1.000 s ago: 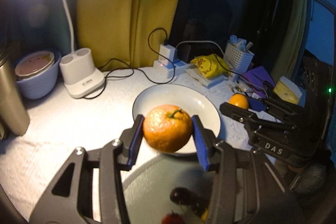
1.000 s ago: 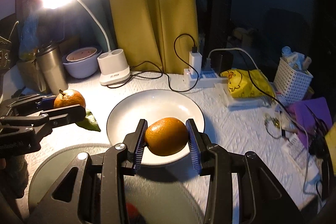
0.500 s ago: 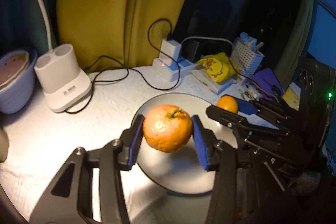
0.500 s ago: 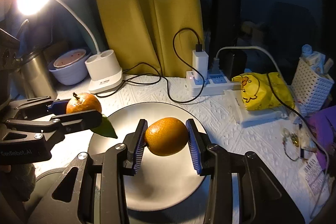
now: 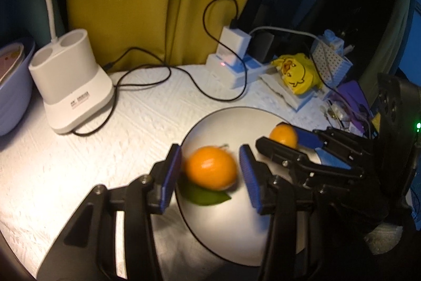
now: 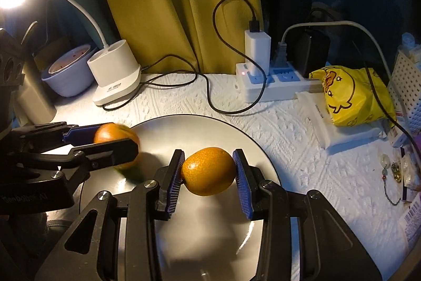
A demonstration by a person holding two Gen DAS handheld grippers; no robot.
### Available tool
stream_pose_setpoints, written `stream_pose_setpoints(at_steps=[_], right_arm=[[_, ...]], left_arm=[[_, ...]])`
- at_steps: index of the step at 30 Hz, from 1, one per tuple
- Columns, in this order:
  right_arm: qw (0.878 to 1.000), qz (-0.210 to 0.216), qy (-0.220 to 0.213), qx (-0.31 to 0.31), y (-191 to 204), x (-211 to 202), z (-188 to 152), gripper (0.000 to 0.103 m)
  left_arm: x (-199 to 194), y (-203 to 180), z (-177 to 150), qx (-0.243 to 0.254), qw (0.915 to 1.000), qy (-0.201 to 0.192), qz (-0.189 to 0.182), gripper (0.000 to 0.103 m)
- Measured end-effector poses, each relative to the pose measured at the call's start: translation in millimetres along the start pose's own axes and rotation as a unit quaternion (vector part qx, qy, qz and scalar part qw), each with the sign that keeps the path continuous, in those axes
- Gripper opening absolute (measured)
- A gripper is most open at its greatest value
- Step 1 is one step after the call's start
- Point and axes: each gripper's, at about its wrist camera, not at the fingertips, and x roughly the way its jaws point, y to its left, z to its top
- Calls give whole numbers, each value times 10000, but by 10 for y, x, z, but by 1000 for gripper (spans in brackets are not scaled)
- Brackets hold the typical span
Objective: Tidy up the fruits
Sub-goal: 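Lower both fruits onto the white plate and open both tools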
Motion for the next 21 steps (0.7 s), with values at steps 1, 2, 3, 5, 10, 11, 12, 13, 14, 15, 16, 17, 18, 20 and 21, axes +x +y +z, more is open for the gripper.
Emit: stream_pose_setpoints(at_steps=[1,2,3,5,10,11,12,13,14,15,16,17,18,20,21], right_arm=[[10000,4,14,-1,-3,4,-1,40],[10000,4,25,-3,0,11,2,40],[10000,-3,15,-3,2,9,6,40],[10000,-31,-9,-7,7,-11,12,41],[9999,-102,-103,0,27,-129,26,42],[9999,-106,-128,-3,36,-162,28,42],[9998,-105,-154,-7,49,-201,30,42],[9998,-109,-178,-13,63,-237,31,42],[9997,-113,-198,-22,77,-275,29,42],[9997,-115,-220,-28,95,-318,25,42],[9996,-116,-242,-33,112,-359,20,42],[9996,-117,-260,-40,131,-401,12,42],[9995,-121,-282,-56,156,-451,1,42],[9994,-130,-313,-74,195,-530,-20,42],[9993,-136,-330,-83,222,-577,-35,42]], left_arm=[[-18,-3,0,-13,10000,-15,-18,48],[-40,-11,5,-12,10000,-42,9,48],[-66,-20,9,-4,10000,-69,33,48],[-134,-39,15,2,9999,-128,45,48],[-334,-119,20,46,9996,-257,52,49],[-396,-134,9,48,9995,-298,49,49],[-440,-145,1,54,9994,-325,56,49],[-468,-156,-2,57,9994,-339,68,49],[-516,-167,-16,60,9993,-363,75,49],[-555,-174,-28,56,9992,-378,83,49],[-610,-183,-47,52,9991,-403,89,49],[-648,-193,-63,52,9991,-422,94,49],[-685,-205,-77,52,9990,-440,98,49],[-786,-225,-120,30,9988,-483,95,49],[-846,-235,-145,10,9986,-516,82,49]])
